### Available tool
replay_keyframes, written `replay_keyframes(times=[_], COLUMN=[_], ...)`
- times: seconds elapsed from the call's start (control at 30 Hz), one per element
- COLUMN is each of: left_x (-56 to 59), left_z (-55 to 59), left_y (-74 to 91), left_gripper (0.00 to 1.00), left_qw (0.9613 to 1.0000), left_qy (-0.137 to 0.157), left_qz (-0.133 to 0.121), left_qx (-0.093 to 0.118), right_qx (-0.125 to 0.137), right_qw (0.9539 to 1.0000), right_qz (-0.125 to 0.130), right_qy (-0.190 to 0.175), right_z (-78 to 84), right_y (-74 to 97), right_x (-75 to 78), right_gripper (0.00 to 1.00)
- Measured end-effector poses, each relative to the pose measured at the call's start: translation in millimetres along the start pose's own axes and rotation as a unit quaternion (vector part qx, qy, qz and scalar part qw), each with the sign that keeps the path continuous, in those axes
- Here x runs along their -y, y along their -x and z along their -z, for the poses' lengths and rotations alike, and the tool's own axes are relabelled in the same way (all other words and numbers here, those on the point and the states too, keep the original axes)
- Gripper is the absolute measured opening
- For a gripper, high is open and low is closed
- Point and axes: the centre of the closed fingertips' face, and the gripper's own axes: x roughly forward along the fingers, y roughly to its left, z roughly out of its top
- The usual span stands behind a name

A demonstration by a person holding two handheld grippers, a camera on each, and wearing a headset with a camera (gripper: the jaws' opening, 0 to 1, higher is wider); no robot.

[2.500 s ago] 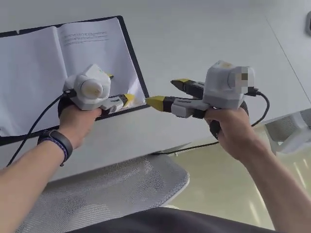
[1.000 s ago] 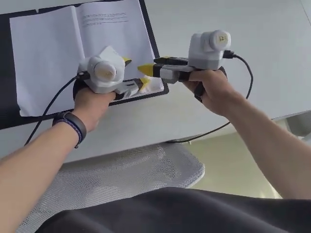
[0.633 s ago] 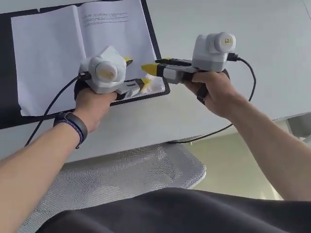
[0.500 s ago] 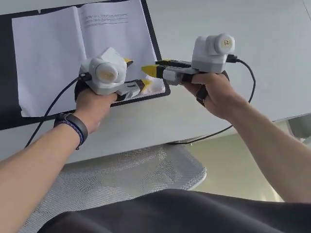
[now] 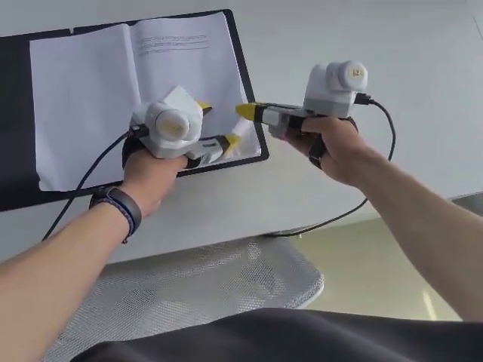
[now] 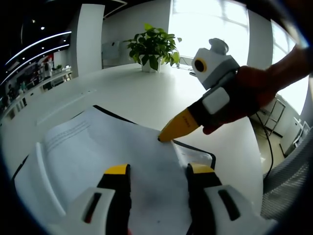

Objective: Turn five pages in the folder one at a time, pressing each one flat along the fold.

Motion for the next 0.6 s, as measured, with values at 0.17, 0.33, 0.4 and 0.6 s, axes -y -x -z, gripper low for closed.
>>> replay_keyframes(times=[0.17, 0.33, 0.4, 0.6], left_x=[0.4, 1.8, 2.6, 4.6], left_z=[-0.7, -2.4, -3.4, -13.7], left_y=[0.3, 2.9, 5.2, 17.4], left_gripper=[0.46, 0.52, 0.58, 0.6], left_qw=[1.0, 0.9994, 0.9993, 0.9994], left_qy=[0.004, 0.033, 0.037, 0.031], left_qz=[0.002, 0.008, 0.009, 0.011], left_qx=[0.0, 0.002, 0.001, 0.012], right_qx=[0.013, 0.022, 0.026, 0.034], right_qw=[0.9995, 0.9986, 0.9983, 0.9977], right_qz=[0.003, 0.008, 0.011, 0.014], right_qy=[-0.03, -0.047, -0.051, -0.058], right_z=[-0.1, 0.7, -0.1, -4.2], right_y=[1.4, 4.2, 6.9, 11.8], right_x=[-3.0, -4.6, -6.4, -14.2], right_gripper=[0.0, 0.0, 0.0, 0.0])
